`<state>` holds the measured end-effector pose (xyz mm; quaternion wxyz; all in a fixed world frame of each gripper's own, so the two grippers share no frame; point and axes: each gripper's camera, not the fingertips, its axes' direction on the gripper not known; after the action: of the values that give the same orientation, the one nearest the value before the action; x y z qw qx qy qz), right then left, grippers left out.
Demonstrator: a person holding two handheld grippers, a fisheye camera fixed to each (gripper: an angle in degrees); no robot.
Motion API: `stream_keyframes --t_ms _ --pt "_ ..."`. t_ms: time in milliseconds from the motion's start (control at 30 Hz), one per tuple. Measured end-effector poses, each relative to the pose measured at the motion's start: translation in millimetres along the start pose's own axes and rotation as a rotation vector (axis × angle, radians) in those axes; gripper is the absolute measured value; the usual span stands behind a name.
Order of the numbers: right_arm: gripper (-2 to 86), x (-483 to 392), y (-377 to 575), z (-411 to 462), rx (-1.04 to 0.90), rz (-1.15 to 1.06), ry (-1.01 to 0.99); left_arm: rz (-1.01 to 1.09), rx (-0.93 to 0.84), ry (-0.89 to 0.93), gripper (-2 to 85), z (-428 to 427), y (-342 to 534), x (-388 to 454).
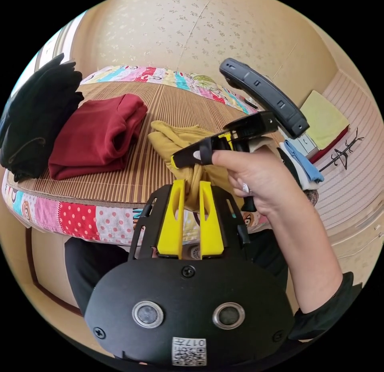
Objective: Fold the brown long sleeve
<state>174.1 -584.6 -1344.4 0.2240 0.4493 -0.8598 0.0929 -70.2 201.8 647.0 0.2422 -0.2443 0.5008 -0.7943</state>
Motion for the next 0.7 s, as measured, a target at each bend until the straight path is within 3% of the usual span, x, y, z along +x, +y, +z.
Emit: stream_keyframes --t_ms 500,700 --pt "8.0 247.4 168.6 -43.8 0.460 0.302 -0.722 0.013 0.020 -0.042 8.7 -6.5 -1.1 15.9" --pt "7.8 326.4 259.4 -60.8 0.704 0.353 -0.849 -0.004 0.007 -0.053 8.8 -3.1 -2.9 15.3"
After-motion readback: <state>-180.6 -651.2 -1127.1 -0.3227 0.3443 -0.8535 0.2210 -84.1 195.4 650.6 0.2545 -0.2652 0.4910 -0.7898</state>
